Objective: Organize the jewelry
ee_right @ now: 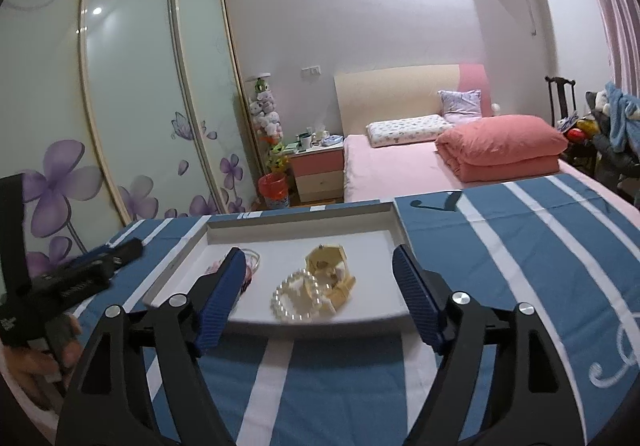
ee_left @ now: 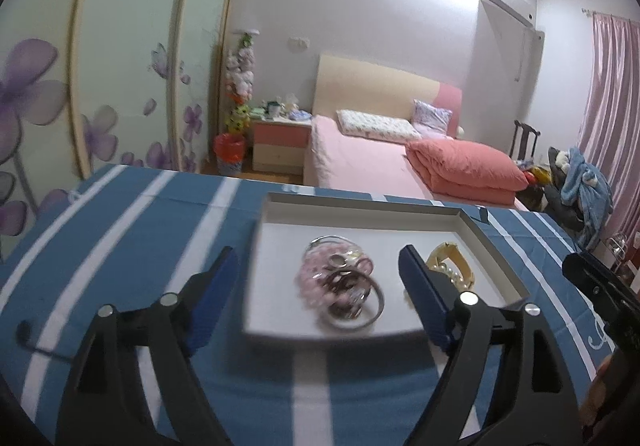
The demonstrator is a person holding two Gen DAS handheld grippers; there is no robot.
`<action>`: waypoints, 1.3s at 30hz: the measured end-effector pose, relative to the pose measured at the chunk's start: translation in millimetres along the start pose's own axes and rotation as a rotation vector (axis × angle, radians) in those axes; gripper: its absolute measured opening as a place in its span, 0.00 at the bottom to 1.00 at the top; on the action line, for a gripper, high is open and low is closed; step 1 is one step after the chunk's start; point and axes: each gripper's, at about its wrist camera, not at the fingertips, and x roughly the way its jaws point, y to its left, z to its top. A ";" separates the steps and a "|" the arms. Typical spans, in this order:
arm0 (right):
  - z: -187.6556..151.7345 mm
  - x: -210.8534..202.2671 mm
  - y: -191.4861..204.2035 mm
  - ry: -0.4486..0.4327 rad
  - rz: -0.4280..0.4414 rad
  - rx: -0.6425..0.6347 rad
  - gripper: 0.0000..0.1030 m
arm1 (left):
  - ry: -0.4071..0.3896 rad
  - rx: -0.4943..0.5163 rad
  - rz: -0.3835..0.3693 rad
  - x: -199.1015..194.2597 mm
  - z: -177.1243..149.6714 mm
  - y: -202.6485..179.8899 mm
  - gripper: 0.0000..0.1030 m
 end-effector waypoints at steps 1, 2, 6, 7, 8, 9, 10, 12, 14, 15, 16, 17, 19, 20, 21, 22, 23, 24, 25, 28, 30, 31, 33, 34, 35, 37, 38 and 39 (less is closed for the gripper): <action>-1.1 -4.3 1.0 0.000 -0.001 -0.002 0.76 | -0.014 0.001 0.012 -12.3 -4.1 2.1 0.82; -4.6 -12.2 4.0 -0.001 -0.005 -0.006 0.77 | -0.024 0.004 0.019 -20.4 -7.7 2.9 0.83; -17.3 -32.8 12.9 -0.013 -0.018 -0.045 0.85 | -0.073 0.035 0.068 -60.2 -29.7 2.9 0.91; -20.8 -37.8 15.9 -0.018 -0.023 -0.057 0.87 | -0.080 0.043 0.078 -67.1 -34.4 1.6 0.92; -23.2 -40.9 16.7 -0.021 -0.026 -0.064 0.87 | -0.090 0.055 0.091 -75.5 -40.5 0.1 0.93; -26.6 -45.2 19.6 -0.025 -0.031 -0.071 0.89 | -0.096 0.063 0.100 -80.7 -43.7 -0.7 0.95; -28.8 -48.4 20.5 -0.028 -0.034 -0.075 0.90 | -0.103 0.071 0.111 -86.3 -46.8 -2.7 0.95; -33.4 -54.9 22.6 -0.033 -0.040 -0.080 0.91 | -0.122 0.086 0.132 -99.4 -56.7 -5.5 0.95; -37.0 -59.7 25.6 -0.042 -0.050 -0.086 0.92 | -0.132 0.095 0.146 -108.9 -63.1 -8.8 0.95; -40.4 -63.4 26.9 -0.050 -0.058 -0.092 0.94 | -0.137 0.098 0.155 -113.1 -67.0 -9.4 0.95; -43.7 -67.0 28.6 -0.056 -0.062 -0.097 0.95 | -0.138 0.097 0.161 -116.0 -70.7 -8.6 0.95; -45.7 -69.1 29.7 -0.061 -0.066 -0.101 0.95 | -0.136 0.094 0.165 -117.6 -73.1 -9.0 0.95; -51.4 -73.3 32.5 -0.073 -0.075 -0.111 0.96 | -0.128 0.085 0.163 -119.8 -77.7 -8.1 0.96; -54.0 -74.9 33.1 -0.076 -0.077 -0.114 0.96 | -0.123 0.082 0.163 -120.2 -79.3 -7.7 0.96; -57.5 -76.9 34.1 -0.078 -0.076 -0.116 0.96 | -0.117 0.081 0.163 -120.1 -81.2 -7.7 0.95; -60.2 -78.5 34.6 -0.078 -0.075 -0.116 0.96 | -0.114 0.082 0.164 -120.8 -83.1 -8.6 0.95; -63.0 -79.2 34.5 -0.076 -0.073 -0.116 0.96 | -0.113 0.085 0.162 -121.5 -84.8 -9.5 0.95; -65.5 -81.0 34.4 -0.076 -0.074 -0.116 0.96 | -0.112 0.086 0.161 -122.7 -86.9 -10.5 0.95; -67.1 -81.6 33.9 -0.075 -0.075 -0.114 0.96 | -0.112 0.086 0.160 -123.2 -87.7 -10.5 0.95; -69.2 -83.3 34.1 -0.076 -0.075 -0.106 0.96 | -0.116 0.088 0.152 -126.7 -89.3 -11.6 0.95; -68.6 -84.5 33.9 -0.080 -0.076 -0.102 0.96 | -0.119 0.090 0.149 -128.5 -89.4 -12.0 0.95; -68.2 -85.0 34.0 -0.082 -0.076 -0.101 0.96 | -0.120 0.089 0.148 -129.2 -89.1 -11.6 0.95; -67.2 -86.1 34.7 -0.089 -0.074 -0.100 0.96 | -0.123 0.087 0.144 -130.5 -88.5 -11.2 0.95; -67.1 -86.5 35.2 -0.091 -0.073 -0.101 0.96 | -0.125 0.085 0.143 -131.3 -88.0 -11.4 0.95; -67.5 -86.7 35.0 -0.092 -0.072 -0.100 0.96 | -0.127 0.084 0.141 -131.9 -87.3 -11.5 0.95; -67.8 -87.1 35.1 -0.092 -0.070 -0.099 0.96 | -0.128 0.084 0.140 -132.9 -87.3 -11.5 0.95; -68.0 -87.3 35.0 -0.091 -0.070 -0.098 0.96 | -0.127 0.084 0.139 -132.8 -87.4 -11.8 0.95; -68.0 -87.0 35.1 -0.089 -0.069 -0.097 0.96 | -0.125 0.085 0.138 -132.4 -87.2 -11.7 0.95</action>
